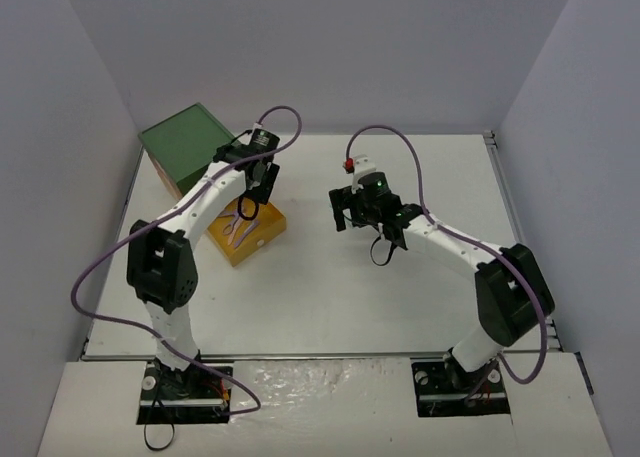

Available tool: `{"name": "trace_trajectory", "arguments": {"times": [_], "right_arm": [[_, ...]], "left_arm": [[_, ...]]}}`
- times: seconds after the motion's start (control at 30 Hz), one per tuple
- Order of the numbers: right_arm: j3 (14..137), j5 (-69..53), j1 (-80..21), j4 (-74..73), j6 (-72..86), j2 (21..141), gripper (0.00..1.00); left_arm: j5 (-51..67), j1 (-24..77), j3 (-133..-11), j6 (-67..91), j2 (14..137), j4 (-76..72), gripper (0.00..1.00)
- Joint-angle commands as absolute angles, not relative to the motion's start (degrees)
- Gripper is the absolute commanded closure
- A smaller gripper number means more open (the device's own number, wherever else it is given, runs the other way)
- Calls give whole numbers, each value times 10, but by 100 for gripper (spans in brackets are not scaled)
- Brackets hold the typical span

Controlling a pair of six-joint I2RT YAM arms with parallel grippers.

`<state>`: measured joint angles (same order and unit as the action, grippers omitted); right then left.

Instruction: Organize the makeup

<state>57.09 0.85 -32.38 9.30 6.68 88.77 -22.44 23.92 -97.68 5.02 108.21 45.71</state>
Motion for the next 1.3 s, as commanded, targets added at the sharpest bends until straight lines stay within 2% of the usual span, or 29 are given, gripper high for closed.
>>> {"name": "trace_trajectory", "arguments": {"times": [0.0,0.27,0.53,0.7,0.83,1.0,1.07,1.27], "right_arm": [[638,6,-316,72,39,963,14],[729,-16,-311,50,7,1094,29],[793,-42,-290,32,-18,1184,34],[827,-69,-278,17,-22,1223,37],[838,-84,-277,2,-25,1243,51],[811,-106,-279,2,-26,1227,87],[796,-110,-281,2,-25,1212,97],[736,-108,-315,27,-19,1141,100]], "left_arm": [[-184,236,-972,84,940,436,20],[-86,234,-803,154,728,351,4],[-58,232,-692,185,603,338,3],[-55,232,-641,199,577,338,3],[-35,232,-625,211,575,336,3],[-10,232,-614,230,584,317,3],[0,232,-612,238,592,309,3],[50,233,-607,280,615,272,3]]}}
